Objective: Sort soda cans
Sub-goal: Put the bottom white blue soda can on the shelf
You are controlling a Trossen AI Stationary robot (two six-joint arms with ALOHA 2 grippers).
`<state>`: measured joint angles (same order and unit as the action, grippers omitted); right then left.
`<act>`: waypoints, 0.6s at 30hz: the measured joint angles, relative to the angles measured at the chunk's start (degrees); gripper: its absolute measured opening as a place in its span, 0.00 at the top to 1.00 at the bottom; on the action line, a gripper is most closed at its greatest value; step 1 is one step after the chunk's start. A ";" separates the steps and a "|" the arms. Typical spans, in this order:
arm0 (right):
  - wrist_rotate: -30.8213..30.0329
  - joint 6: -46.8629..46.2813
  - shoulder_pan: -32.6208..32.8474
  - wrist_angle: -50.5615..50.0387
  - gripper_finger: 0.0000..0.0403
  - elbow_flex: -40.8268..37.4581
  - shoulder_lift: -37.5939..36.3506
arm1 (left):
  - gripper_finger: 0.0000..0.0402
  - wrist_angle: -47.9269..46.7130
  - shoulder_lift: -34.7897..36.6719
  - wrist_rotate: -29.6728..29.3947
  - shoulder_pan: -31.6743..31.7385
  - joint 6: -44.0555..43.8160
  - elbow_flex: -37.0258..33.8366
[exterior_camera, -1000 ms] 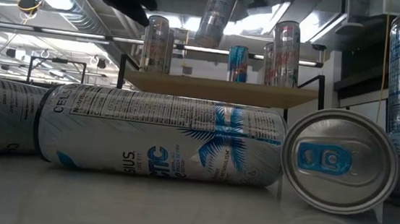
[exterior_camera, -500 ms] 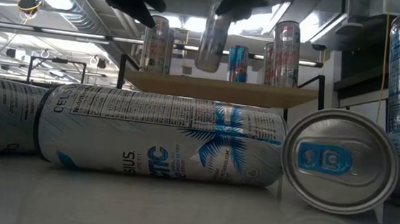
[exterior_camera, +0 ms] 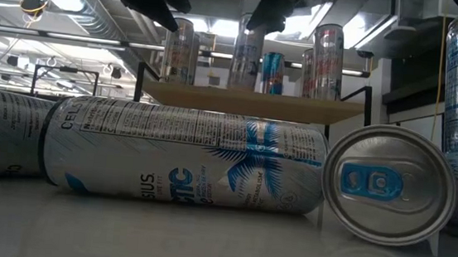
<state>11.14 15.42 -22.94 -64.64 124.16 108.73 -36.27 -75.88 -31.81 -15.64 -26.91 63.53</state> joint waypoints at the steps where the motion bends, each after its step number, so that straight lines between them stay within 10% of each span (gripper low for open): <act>1: 0.00 0.00 0.00 -0.07 0.36 0.00 0.00 | 0.12 -0.01 0.00 0.00 0.00 0.00 0.00; 18: 0.46 -0.07 0.09 0.42 0.36 -0.04 2.01 | 0.12 -0.04 0.00 -0.02 0.00 -0.06 0.00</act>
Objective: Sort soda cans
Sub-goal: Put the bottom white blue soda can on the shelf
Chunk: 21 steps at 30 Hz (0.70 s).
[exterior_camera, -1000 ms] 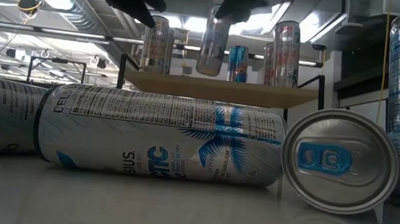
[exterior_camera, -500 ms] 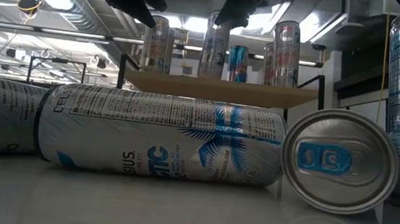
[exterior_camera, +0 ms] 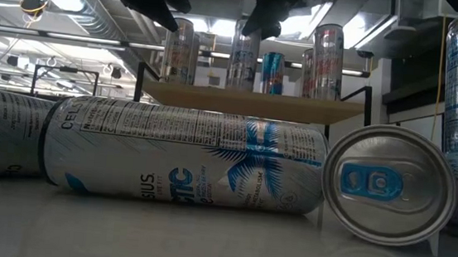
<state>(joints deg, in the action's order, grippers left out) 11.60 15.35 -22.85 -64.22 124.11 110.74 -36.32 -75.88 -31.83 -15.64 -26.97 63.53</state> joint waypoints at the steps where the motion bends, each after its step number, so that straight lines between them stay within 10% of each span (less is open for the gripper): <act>1: -0.02 0.00 0.00 0.00 0.36 0.00 0.00 | 0.12 -0.02 0.00 0.00 0.00 -0.01 0.00; 21: -0.31 -0.06 0.00 0.63 0.25 0.04 0.55 | 0.12 -0.02 0.02 0.00 -0.04 -0.01 0.00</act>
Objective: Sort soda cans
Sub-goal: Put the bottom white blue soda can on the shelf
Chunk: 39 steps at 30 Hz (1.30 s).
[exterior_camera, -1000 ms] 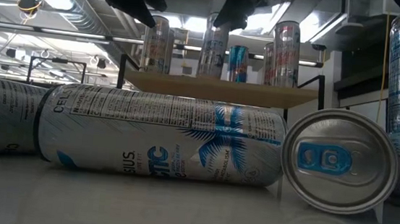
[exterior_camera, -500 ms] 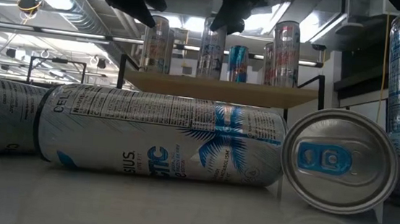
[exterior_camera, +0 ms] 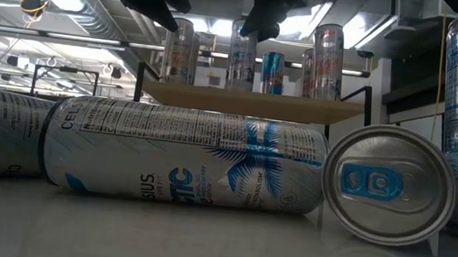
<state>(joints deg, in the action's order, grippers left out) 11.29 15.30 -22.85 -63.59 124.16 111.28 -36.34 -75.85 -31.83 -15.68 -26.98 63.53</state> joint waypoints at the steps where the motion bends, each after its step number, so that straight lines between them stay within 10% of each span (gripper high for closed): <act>1: -0.15 -0.01 0.00 0.13 0.24 0.00 0.02 | 0.12 0.00 0.00 0.00 0.00 0.00 0.00; 39: -1.31 0.03 -0.02 4.68 0.14 -0.07 -0.35 | 0.12 0.00 0.00 -0.02 0.00 0.00 0.00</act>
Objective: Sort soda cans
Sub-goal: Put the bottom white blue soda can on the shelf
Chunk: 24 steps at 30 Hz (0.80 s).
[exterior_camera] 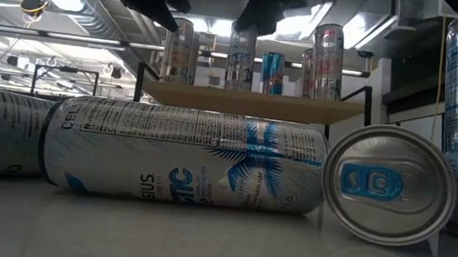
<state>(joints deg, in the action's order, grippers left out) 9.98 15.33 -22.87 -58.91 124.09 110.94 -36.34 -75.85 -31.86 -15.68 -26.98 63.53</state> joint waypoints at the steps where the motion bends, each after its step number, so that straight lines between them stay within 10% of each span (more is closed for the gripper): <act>1: 0.00 0.00 0.00 0.31 0.14 0.00 -0.27 | 0.12 0.00 0.00 0.00 0.00 0.00 0.00; 24: 2.97 -1.16 7.61 -1.80 0.14 0.04 -9.73 | 0.12 0.00 0.00 -0.01 0.02 0.00 -0.02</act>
<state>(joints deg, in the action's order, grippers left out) 12.95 14.17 -15.27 -60.71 124.14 101.21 -36.34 -75.85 -31.87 -15.66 -26.98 63.51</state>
